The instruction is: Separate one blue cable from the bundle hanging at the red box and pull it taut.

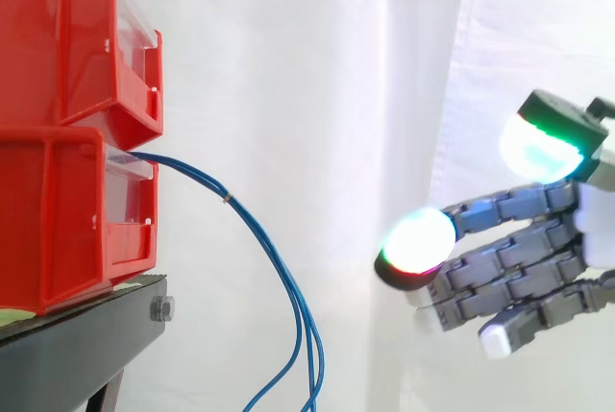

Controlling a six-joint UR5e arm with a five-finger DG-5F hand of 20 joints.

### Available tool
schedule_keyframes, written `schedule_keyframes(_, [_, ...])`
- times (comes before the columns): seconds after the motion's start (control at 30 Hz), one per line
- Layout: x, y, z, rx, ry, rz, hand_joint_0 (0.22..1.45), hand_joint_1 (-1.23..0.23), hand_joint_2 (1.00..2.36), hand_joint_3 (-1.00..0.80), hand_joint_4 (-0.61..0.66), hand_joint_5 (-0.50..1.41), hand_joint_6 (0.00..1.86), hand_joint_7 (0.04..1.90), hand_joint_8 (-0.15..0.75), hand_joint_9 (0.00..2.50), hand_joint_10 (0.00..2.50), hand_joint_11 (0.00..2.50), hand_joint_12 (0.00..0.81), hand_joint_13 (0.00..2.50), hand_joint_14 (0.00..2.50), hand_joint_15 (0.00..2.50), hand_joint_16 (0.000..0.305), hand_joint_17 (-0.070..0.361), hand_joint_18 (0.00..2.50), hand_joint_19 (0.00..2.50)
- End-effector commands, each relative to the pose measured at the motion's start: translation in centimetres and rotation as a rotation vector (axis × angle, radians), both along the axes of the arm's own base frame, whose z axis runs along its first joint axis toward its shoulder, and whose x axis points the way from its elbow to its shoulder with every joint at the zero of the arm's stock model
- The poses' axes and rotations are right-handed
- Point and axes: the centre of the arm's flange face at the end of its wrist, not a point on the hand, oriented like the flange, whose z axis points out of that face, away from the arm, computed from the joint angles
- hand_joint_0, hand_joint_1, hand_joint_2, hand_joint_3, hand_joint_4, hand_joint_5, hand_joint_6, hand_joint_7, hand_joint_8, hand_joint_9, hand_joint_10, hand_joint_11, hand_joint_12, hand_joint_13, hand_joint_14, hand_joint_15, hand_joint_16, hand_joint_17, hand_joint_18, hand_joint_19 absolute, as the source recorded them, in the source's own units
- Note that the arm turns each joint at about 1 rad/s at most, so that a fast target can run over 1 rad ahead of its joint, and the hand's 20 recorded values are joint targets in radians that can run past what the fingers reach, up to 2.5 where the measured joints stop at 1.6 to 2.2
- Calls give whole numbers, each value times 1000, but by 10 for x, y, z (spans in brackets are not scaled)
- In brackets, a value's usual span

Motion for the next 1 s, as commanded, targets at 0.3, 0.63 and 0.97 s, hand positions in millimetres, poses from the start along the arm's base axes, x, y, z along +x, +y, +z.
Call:
schedule_keyframes(0.3, [22, 12, -17, 9, -20, 21, 547, -603, 1000, -500, 244, -235, 501, 706, 315, 311, 0, 33, 385, 348, 4, 118, 52, 118, 522, 435])
schedule_keyframes(0.63, [43, 18, -48, 29, -18, 30, 548, -603, 1000, -500, 244, -235, 501, 706, 314, 312, 0, 25, 385, 357, 3, 127, 52, 117, 526, 434])
schedule_keyframes(0.97, [65, 27, -56, 38, -51, 61, 548, -603, 1000, -500, 246, -234, 502, 707, 316, 320, 0, 28, 385, 373, 4, 138, 52, 117, 538, 440])
